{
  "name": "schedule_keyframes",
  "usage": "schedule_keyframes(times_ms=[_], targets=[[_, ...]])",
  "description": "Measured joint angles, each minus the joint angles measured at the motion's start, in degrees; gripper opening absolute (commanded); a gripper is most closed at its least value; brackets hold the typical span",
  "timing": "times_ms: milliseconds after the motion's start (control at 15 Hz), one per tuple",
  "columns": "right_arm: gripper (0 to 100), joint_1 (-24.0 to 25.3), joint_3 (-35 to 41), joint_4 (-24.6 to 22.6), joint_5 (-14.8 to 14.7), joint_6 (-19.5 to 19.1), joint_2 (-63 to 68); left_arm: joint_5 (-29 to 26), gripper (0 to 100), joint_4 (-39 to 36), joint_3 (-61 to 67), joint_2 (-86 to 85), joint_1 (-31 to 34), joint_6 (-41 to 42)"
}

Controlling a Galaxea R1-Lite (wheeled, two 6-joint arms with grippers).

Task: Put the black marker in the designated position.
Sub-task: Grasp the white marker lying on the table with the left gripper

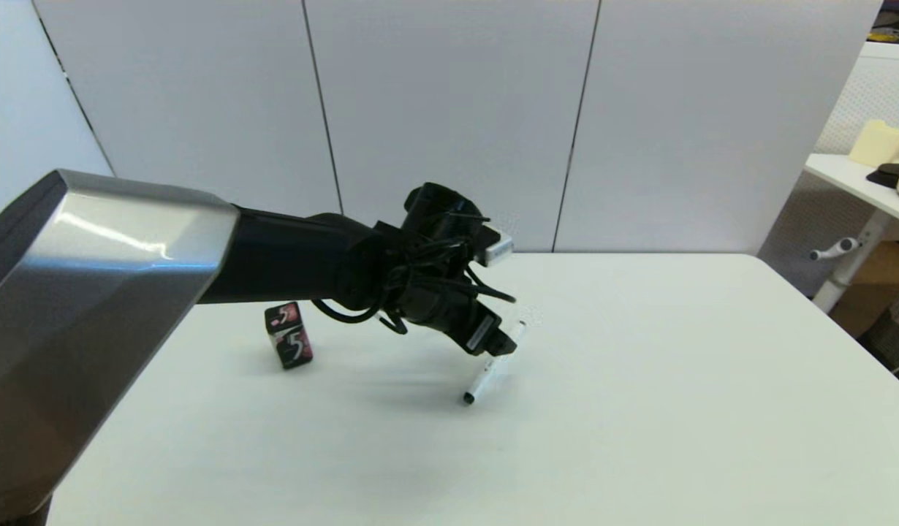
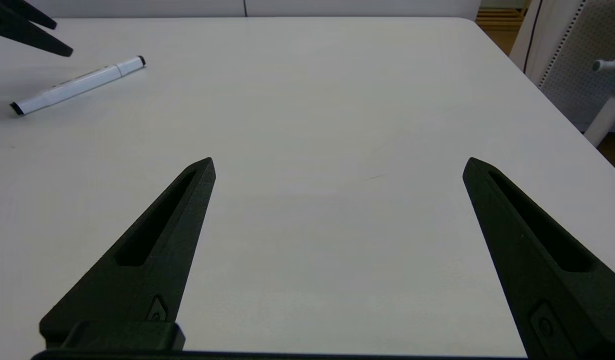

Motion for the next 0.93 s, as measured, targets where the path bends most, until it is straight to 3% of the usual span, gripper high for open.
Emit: schedule_keyframes(times_ms=[333,933], targets=[[100,0.0,0.0,0.0,0.0,0.0,0.0,7.5,100,1.7,-1.6,1.9,-3.6,-3.2],[100,0.0,0.0,0.0,0.0,0.0,0.0,8.2,100,3.7,-3.3,4.0,-4.6,-6.6]])
